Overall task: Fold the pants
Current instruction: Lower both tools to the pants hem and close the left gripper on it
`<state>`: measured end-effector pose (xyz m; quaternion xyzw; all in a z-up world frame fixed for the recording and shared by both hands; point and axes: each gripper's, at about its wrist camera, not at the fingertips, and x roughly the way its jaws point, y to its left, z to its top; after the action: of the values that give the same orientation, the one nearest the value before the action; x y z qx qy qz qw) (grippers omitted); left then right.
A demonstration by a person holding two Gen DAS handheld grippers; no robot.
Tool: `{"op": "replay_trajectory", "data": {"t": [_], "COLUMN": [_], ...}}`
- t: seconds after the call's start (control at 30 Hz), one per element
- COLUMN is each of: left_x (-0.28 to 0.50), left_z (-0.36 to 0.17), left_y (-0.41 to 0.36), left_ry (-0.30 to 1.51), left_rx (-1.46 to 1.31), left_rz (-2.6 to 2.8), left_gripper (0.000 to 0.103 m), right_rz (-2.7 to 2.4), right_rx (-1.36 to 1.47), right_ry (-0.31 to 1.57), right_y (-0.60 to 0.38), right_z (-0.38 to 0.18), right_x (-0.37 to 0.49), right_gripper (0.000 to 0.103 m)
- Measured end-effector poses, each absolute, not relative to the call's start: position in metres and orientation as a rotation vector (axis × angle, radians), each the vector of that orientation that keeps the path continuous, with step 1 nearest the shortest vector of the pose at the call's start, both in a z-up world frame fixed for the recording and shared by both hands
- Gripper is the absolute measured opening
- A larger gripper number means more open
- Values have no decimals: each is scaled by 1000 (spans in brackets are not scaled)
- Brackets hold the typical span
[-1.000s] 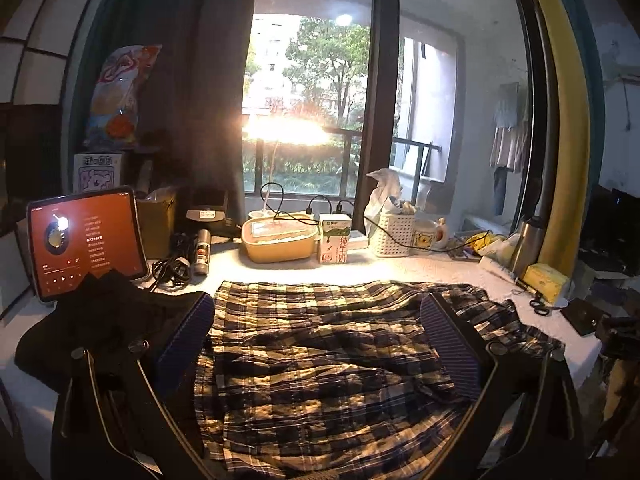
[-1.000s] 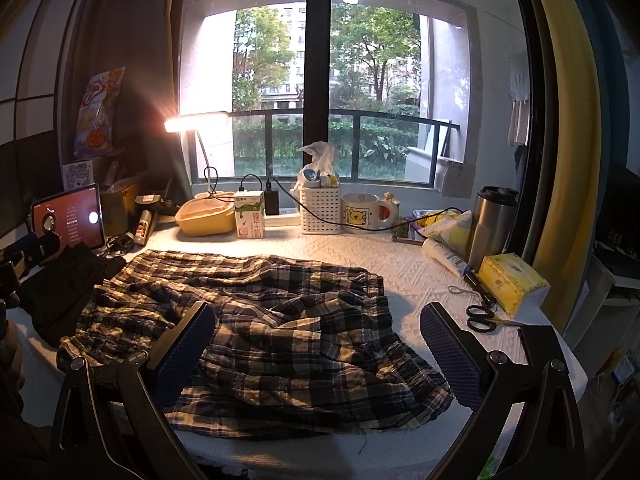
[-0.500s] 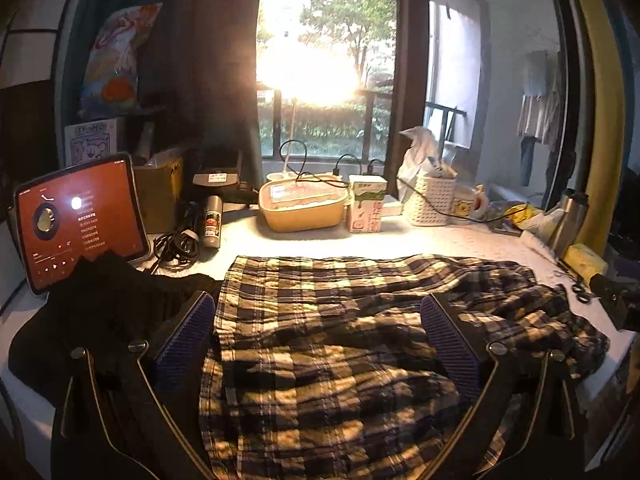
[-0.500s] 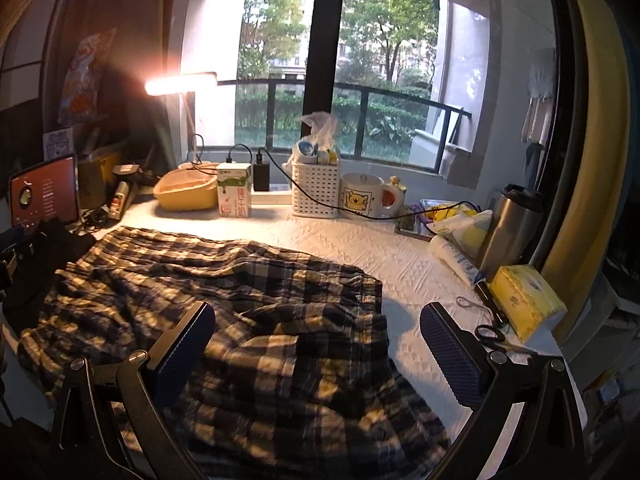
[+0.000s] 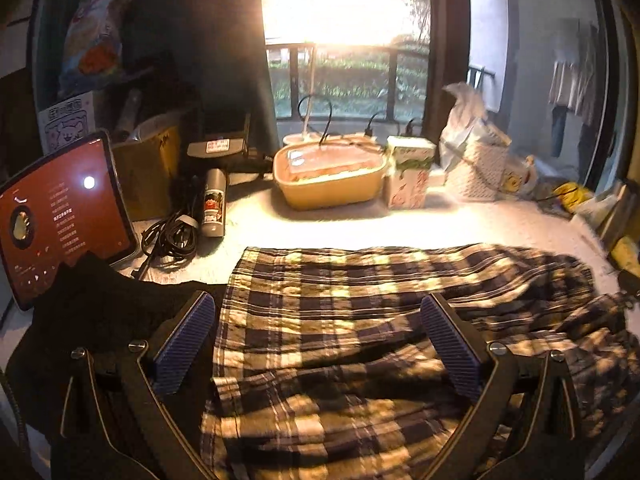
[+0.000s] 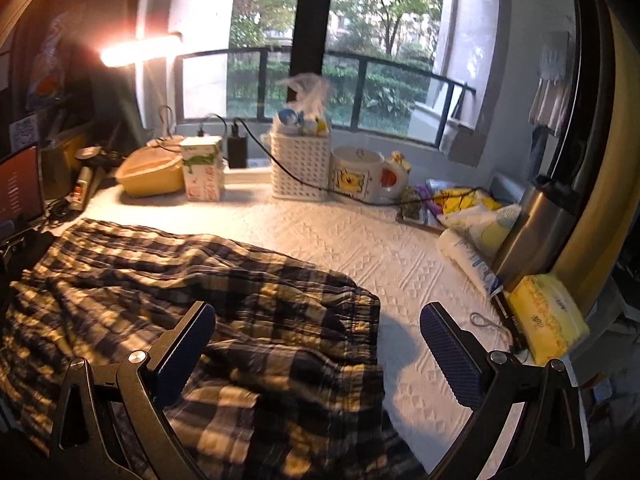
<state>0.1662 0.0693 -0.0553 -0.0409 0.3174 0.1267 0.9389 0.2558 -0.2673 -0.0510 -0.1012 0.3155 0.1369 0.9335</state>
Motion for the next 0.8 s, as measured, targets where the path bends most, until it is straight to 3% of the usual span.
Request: {"op": "replay_trajectory", "data": {"t": [0.73,0.77,0.8], "left_x": [248,251,255], "left_z": [-114,-115,-116], "left_y": [133,135,136], "left_ry": [908,918,926], "left_rx": [-134,-138,-134], "left_rz": [243,233,220], "left_gripper": [101,101,101], "right_rz": [369,374,379], "right_rx": [-86,-78,-70], "right_ry": [917,937,963], "right_y": [-283,-283,-283], "right_z": [-90,-95,-101], "right_x": [386,393,398], "right_gripper": [103,102,95]}}
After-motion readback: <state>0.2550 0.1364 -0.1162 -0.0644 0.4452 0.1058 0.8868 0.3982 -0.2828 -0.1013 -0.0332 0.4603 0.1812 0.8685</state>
